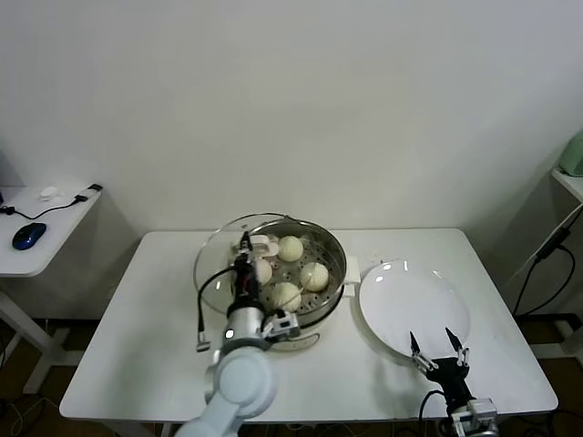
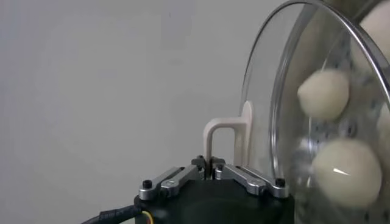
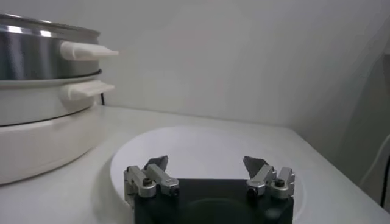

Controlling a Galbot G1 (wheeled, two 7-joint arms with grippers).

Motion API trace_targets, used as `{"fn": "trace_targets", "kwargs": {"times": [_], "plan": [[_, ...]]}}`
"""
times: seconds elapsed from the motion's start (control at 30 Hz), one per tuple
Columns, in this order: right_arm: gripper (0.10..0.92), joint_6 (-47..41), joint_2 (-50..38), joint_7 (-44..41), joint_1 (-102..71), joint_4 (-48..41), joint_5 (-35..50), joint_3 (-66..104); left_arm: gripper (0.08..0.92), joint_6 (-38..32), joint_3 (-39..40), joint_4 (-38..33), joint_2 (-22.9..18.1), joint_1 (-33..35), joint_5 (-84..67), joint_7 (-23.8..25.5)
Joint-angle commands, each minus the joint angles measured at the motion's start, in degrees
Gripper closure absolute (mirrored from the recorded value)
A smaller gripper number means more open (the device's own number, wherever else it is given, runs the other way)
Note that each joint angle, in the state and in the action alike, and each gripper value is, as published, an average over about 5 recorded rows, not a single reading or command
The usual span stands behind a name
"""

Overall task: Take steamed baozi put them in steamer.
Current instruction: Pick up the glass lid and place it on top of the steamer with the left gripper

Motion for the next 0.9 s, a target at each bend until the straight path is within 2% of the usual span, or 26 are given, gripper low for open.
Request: {"fn": "trace_targets", "kwargs": {"times": [0.03,0.43,0.9], "plan": [[0.203,0.9,0.3,-0.2,-0.3,-0.8,-0.2,0.4,0.861,2.8,7.2,8.7,-9.1,-5.6,5.4,2.2],[0.203,2.3,1.3,-0.4,-0.5,-2.0,-0.2,1.7,0.861,2.7,6.7,14.0,-10.7,-6.2,5.4,-0.1],[0.203,4.5,2.5,-0.3,-0.1,-3.4,-0.6,2.2,0.861,1.8,3.7,15.7,-8.3,-5.7,5.6,-2.2]]}}
